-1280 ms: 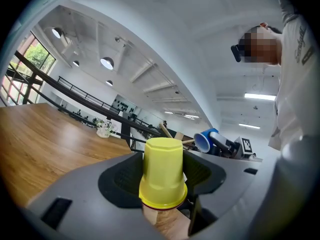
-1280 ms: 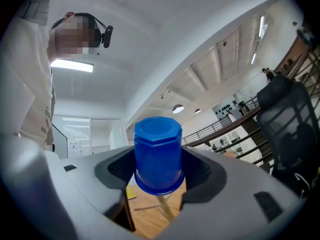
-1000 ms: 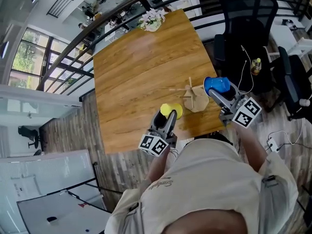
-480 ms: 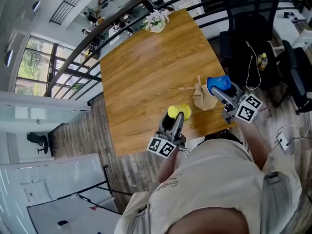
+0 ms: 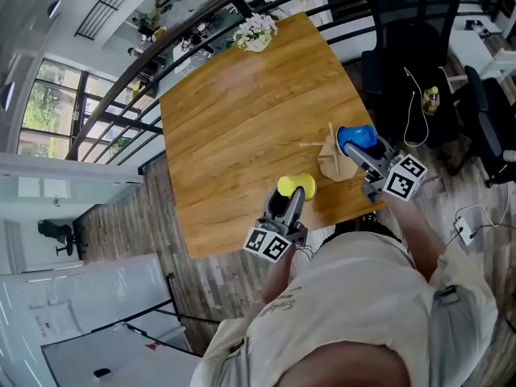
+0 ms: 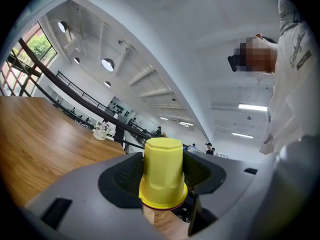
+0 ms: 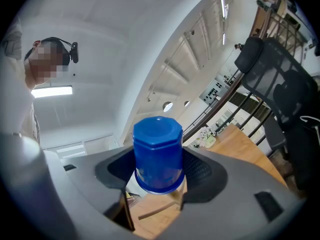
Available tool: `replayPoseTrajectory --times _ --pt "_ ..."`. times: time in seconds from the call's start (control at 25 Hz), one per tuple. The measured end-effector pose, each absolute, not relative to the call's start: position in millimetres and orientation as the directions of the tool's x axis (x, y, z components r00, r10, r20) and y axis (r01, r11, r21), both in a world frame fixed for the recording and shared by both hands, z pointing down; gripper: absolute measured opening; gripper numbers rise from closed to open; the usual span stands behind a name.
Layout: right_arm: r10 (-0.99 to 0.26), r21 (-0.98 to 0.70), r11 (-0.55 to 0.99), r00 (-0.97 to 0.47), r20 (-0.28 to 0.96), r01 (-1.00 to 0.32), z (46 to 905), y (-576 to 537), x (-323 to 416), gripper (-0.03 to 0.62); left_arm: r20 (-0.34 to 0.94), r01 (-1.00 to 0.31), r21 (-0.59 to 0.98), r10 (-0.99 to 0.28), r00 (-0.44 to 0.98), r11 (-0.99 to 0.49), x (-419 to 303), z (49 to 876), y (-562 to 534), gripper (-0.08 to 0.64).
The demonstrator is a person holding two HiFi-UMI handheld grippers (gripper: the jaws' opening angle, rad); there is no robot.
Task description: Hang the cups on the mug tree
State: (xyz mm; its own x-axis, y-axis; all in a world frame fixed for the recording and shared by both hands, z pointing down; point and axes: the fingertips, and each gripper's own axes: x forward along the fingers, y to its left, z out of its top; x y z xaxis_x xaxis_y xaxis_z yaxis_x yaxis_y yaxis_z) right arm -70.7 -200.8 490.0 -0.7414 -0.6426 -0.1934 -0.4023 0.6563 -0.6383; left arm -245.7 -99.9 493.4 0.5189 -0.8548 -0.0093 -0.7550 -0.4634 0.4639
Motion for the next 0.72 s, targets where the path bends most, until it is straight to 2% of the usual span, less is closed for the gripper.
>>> replayPoseTrajectory --times 0.32,0.72 --pt "-0.645 -0.720 0.615 -0.730 -0.226 -0.321 502 -201 -71 0.268 -0.027 -0.751 0.475 -0.861 0.508 -0.458 -254 495 -100 0.252" --pt "-0.655 -0.737 0.556 -0.748 -0.103 -0.385 537 -174 -67 0.250 -0.062 -0.735 0.477 -0.853 0.518 -0.482 -256 489 -103 0.252"
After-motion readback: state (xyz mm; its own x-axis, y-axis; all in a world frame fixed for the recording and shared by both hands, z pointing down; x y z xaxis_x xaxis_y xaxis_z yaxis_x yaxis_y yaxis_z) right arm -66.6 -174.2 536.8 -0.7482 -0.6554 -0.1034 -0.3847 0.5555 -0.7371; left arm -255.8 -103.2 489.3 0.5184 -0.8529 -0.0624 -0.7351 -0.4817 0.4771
